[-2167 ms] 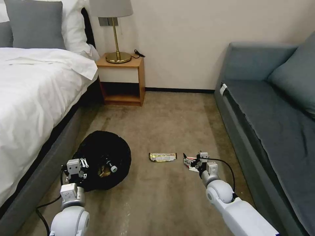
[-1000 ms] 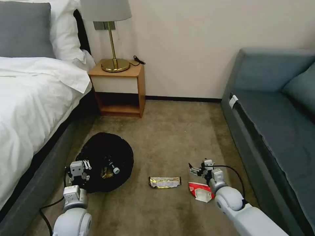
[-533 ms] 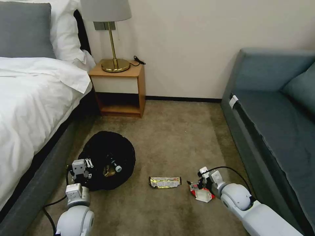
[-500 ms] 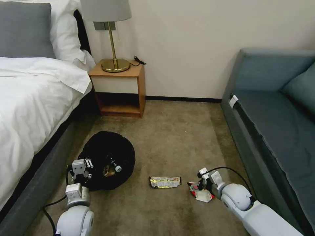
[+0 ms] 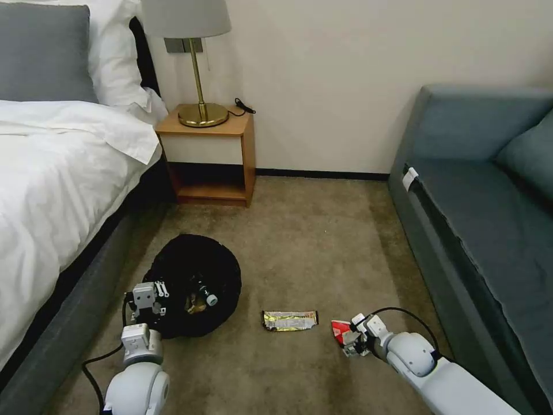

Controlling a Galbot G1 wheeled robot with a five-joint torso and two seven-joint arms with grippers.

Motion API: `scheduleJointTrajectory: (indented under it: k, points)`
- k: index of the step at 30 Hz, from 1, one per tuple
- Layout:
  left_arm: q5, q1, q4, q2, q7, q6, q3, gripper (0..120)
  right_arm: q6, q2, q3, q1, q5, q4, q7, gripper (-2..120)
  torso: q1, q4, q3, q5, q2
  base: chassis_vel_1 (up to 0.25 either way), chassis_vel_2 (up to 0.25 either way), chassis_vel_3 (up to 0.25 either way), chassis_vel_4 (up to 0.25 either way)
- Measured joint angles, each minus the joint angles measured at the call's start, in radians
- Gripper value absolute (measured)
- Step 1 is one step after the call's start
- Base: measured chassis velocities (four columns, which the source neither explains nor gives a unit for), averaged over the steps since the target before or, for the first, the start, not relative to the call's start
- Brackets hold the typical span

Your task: Pick up the trash bin, then pick up the garbage on the floor and place it into the trash bin.

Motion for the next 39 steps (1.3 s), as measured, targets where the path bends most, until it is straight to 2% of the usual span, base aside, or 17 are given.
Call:
scheduleJointTrajectory:
  k: [1,5,6,9,11,14,15,20,22,24,31,34,35,37,39]
  points:
    - [0.0,0.0,0.0,0.0,0.0,0.0,0.0,4,0.0,0.0,0.0,0.0,0.0,0.0,0.0,85,0.0,0.0,0.0,0.0,0.0,0.0,0.0,0.0,0.0]
    - [0.0,-0.005,0.003,0.001,0.0,0.0,-0.001,4,0.031,0.005,0.008,0.006,-0.018,-0.03,-0.026,67,0.0,-0.0001,0.0,0.0,0.0,0.0,0.0,0.0,0.0]
    - [0.0,-0.005,0.003,0.001,0.0,0.0,-0.001,4,0.031,0.005,0.008,0.006,-0.018,-0.03,-0.026,67,0.0,-0.0001,0.0,0.0,0.0,0.0,0.0,0.0,0.0]
    - [-0.005,-0.011,0.003,0.004,0.0,0.003,-0.007,4,0.05,0.009,0.013,0.004,-0.028,-0.041,-0.034,52,0.0,-0.0001,0.0,0.0001,0.0,0.0,0.0,0.0,0.0]
    - [-0.006,-0.012,0.003,0.005,0.0,0.004,-0.008,4,0.051,0.01,0.014,0.004,-0.029,-0.042,-0.035,48,0.0,-0.0001,0.0,0.0001,0.0,0.0,0.0,0.0,0.0]
    - [-0.008,-0.014,0.002,0.009,0.001,0.008,-0.011,4,0.057,0.013,0.017,0.003,-0.033,-0.047,-0.039,35,0.0,0.0,0.0,0.0,0.0,0.0,0.0,0.0,0.0]
    - [-0.008,-0.014,0.002,0.009,0.001,0.008,-0.011,4,0.057,0.013,0.017,0.003,-0.033,-0.047,-0.039,35,0.0,0.0,0.0,0.0,0.0,0.0,0.0,0.0,0.0]
    - [-0.009,-0.009,-0.003,0.012,0.003,0.009,-0.011,4,0.088,0.021,0.041,-0.009,-0.04,-0.051,-0.047,11,0.0,-0.0001,0.0,0.0,0.0,0.0,0.0,0.0,0.0]
    - [-0.009,-0.008,-0.004,0.013,0.004,0.009,-0.011,4,0.093,0.021,0.045,-0.011,-0.04,-0.051,-0.048,10,0.0,-0.0001,0.0,0.0,0.0,0.0,0.0,0.0,0.0]
    - [-0.01,-0.005,-0.006,0.012,0.004,0.009,-0.013,4,0.111,0.026,0.066,-0.015,-0.043,-0.047,-0.05,0,0.0,-0.0002,0.0,0.0,0.0,0.0,0.0,0.0,0.0]
    - [-0.021,0.003,-0.014,0.013,0.005,0.009,-0.017,4,0.169,0.035,0.121,-0.017,-0.005,-0.006,-0.049,0,0.0,-0.0001,0.0,-0.0002,0.0,0.0,0.0,0.0,0.0]
    - [-0.022,0.007,-0.022,0.014,0.008,0.008,-0.013,4,0.224,0.049,0.145,-0.011,0.096,0.066,-0.044,0,0.0,-0.0001,0.0,0.0,0.0,0.0,0.0,0.0,0.0]
    - [-0.022,0.007,-0.022,0.014,0.008,0.008,-0.013,4,0.224,0.049,0.145,-0.011,0.096,0.066,-0.044,0,0.0,-0.0001,0.0,0.0,0.0,0.0,0.0,0.0,0.0]
    - [-0.021,0.009,-0.028,0.014,0.014,0.009,-0.002,4,0.237,0.063,0.141,0.003,0.199,0.134,-0.034,0,0.0,0.0,0.0,-0.0003,0.0,0.0,0.0,0.0,0.0]
    - [-0.021,0.009,-0.03,0.013,0.016,0.008,0.002,4,0.241,0.07,0.133,0.009,0.233,0.16,-0.033,0,0.0,0.0,0.0,-0.0003,0.0,0.0,0.0,0.0,0.0]
